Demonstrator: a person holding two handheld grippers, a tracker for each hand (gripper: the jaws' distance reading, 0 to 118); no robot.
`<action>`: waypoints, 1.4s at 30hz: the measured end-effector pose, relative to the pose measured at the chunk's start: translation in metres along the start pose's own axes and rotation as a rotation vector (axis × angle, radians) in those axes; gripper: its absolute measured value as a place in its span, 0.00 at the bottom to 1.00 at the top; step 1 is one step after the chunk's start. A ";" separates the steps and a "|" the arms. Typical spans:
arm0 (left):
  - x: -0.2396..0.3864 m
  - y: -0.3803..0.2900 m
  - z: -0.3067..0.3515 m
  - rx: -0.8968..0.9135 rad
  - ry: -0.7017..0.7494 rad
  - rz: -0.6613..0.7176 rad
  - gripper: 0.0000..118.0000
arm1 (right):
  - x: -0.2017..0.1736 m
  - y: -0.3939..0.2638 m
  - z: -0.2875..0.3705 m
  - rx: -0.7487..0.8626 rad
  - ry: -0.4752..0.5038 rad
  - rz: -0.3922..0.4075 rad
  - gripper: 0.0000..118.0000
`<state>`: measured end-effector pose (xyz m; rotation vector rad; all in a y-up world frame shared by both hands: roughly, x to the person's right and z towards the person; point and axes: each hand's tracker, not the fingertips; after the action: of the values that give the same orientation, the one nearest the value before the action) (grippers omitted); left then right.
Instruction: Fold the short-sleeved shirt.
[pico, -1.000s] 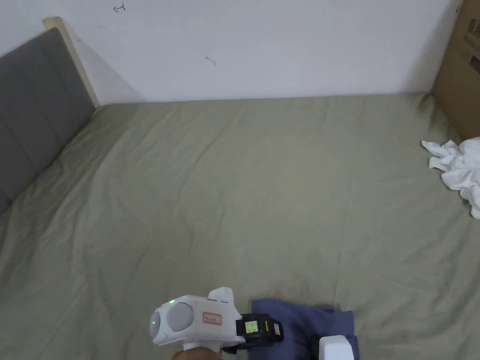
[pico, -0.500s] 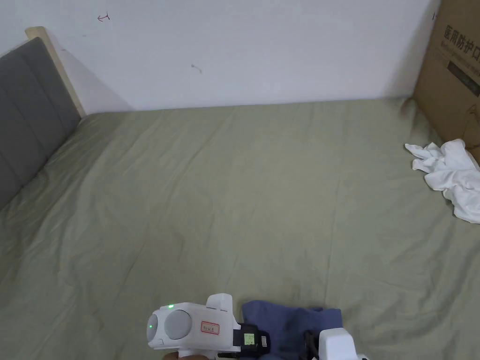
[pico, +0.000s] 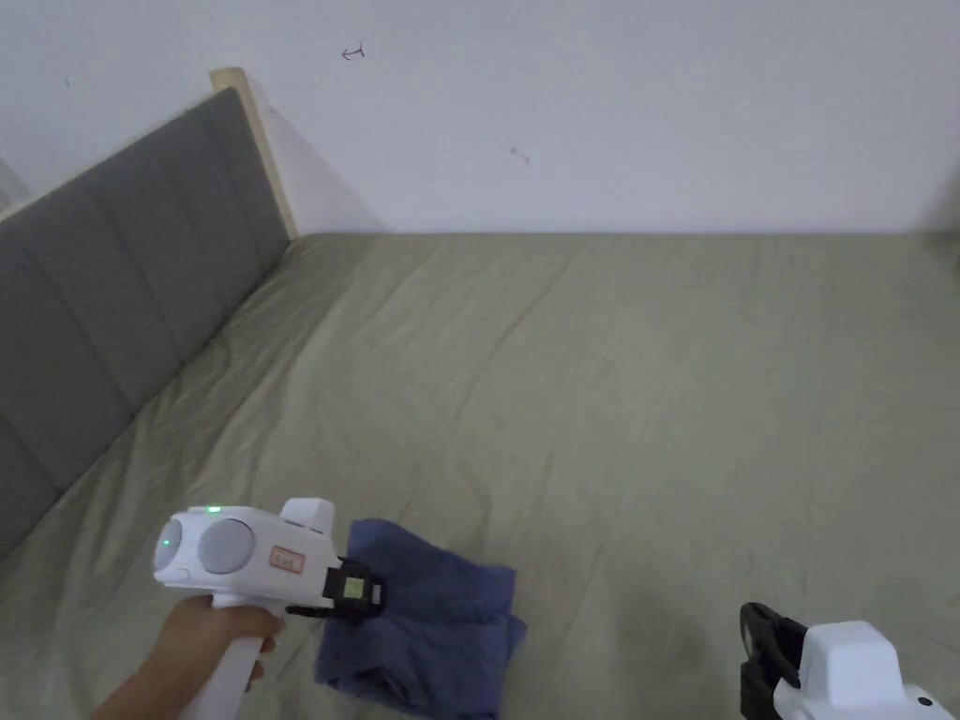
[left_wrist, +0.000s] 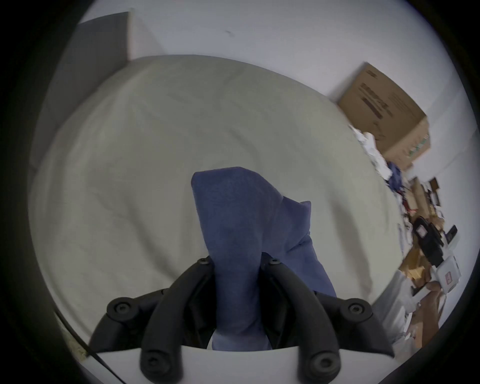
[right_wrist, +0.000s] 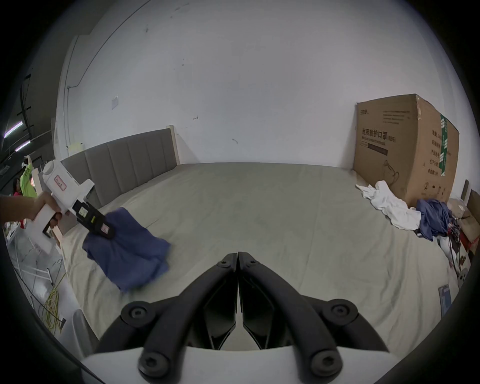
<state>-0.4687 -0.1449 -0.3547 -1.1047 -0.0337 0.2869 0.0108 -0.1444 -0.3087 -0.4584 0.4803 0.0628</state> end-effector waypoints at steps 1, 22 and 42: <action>-0.019 0.005 0.005 0.003 0.024 0.010 0.19 | -0.003 0.003 -0.003 0.001 0.003 -0.003 0.00; -0.133 0.016 0.016 -0.079 0.314 0.274 0.70 | -0.015 0.045 -0.026 0.009 0.033 0.012 0.00; 0.127 -0.010 0.228 0.959 0.268 0.053 0.83 | 0.033 0.158 0.099 0.305 -0.151 0.037 0.00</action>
<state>-0.3833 0.0818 -0.2573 -0.1820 0.3425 0.1632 0.0567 0.0393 -0.3109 -0.1436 0.3422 0.0584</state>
